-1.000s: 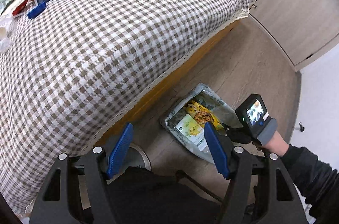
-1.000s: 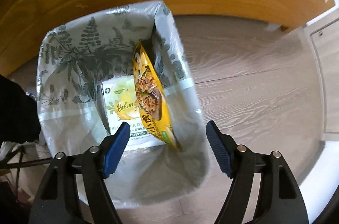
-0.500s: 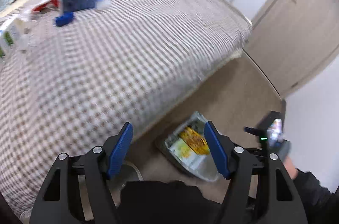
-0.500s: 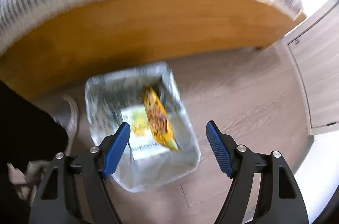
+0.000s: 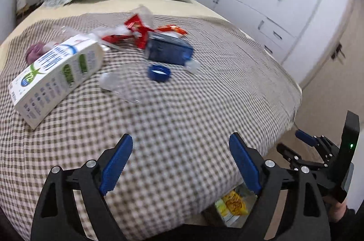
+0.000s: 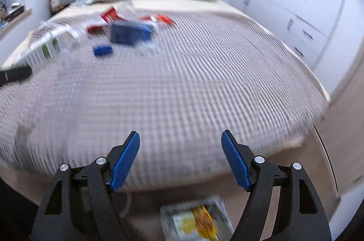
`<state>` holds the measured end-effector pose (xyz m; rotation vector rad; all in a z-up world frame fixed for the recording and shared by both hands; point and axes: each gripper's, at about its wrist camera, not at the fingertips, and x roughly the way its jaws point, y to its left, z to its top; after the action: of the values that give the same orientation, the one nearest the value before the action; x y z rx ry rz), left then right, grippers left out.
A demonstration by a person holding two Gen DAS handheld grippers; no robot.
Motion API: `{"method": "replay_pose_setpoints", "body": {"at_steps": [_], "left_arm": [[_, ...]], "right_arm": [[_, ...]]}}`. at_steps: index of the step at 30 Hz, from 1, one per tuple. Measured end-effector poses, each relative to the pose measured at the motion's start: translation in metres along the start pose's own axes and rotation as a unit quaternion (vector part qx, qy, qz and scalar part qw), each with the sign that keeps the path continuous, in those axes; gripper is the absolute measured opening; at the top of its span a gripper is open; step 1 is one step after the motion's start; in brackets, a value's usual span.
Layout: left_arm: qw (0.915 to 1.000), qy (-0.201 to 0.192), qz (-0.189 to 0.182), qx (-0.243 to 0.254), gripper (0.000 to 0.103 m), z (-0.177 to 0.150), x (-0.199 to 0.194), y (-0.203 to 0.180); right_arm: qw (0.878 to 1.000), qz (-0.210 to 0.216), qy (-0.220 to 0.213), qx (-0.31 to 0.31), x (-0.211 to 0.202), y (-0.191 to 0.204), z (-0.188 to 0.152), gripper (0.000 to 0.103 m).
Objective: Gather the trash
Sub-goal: 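Move both tools back over the trash on the bed, then grasp the red snack wrapper with the left tool while the right tool grasps a small red packet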
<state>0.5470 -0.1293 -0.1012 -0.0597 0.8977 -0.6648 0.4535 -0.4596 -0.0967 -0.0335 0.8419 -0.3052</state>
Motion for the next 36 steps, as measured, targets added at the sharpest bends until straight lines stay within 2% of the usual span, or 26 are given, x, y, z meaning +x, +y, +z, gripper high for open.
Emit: {"method": "replay_pose_setpoints", "body": {"at_steps": [5,8,11,13,17,20,21,23,25,26,28,29,30,33,36], "left_arm": [[0.9984,-0.020,0.003,-0.053,0.084,0.018,0.010,0.035],[0.9955,-0.042,-0.011,-0.085,0.084,0.023,0.010,0.053],[0.9925,-0.051,-0.027,-0.107,0.084,0.028,0.007,0.063],[0.9903,-0.069,-0.052,-0.109,0.084,0.038,0.003,0.067],[0.9891,-0.063,-0.083,-0.105,0.083,0.093,0.007,0.073],[0.9819,-0.017,-0.091,-0.165,0.081,0.151,0.038,0.086],[0.9776,0.003,-0.102,-0.184,0.076,0.171,0.058,0.092],[0.9699,0.029,-0.086,-0.226,0.065,0.198,0.095,0.106],[0.9603,0.057,-0.053,-0.268,0.062,0.221,0.139,0.125],[0.9567,0.073,-0.033,-0.280,0.061,0.226,0.158,0.132],[0.9432,0.100,-0.003,-0.317,0.060,0.227,0.187,0.147],[0.9330,0.117,0.012,-0.340,0.060,0.224,0.205,0.155],[0.9303,0.122,0.022,-0.345,0.058,0.222,0.212,0.157],[0.9483,0.108,0.054,-0.294,0.058,0.232,0.224,0.144],[0.9393,0.146,0.078,-0.301,0.057,0.229,0.250,0.142]], "right_arm": [[0.998,0.032,-0.049,0.003,0.017,0.035,0.051,0.071],[0.995,0.054,-0.080,0.018,0.028,0.048,0.082,0.071],[0.994,0.073,-0.087,0.010,0.042,0.063,0.116,0.071],[0.993,0.084,-0.078,-0.004,0.052,0.069,0.138,0.071],[0.991,0.095,-0.085,-0.029,0.059,0.076,0.173,0.071],[0.990,0.100,-0.094,-0.033,0.063,0.075,0.191,0.071],[0.990,0.105,-0.094,-0.030,0.066,0.073,0.195,0.071],[0.990,0.109,-0.090,-0.024,0.073,0.068,0.201,0.071],[0.990,0.110,-0.083,-0.022,0.080,0.066,0.205,0.071],[0.990,0.110,-0.083,-0.023,0.082,0.065,0.208,0.071],[0.991,0.109,-0.079,-0.027,0.088,0.061,0.213,0.071],[0.991,0.108,-0.078,-0.030,0.091,0.059,0.215,0.071],[0.991,0.108,-0.077,-0.032,0.094,0.059,0.218,0.071],[0.991,0.110,-0.068,-0.040,0.110,0.058,0.225,0.071],[0.991,0.112,-0.057,-0.054,0.129,0.069,0.232,0.071]]}}
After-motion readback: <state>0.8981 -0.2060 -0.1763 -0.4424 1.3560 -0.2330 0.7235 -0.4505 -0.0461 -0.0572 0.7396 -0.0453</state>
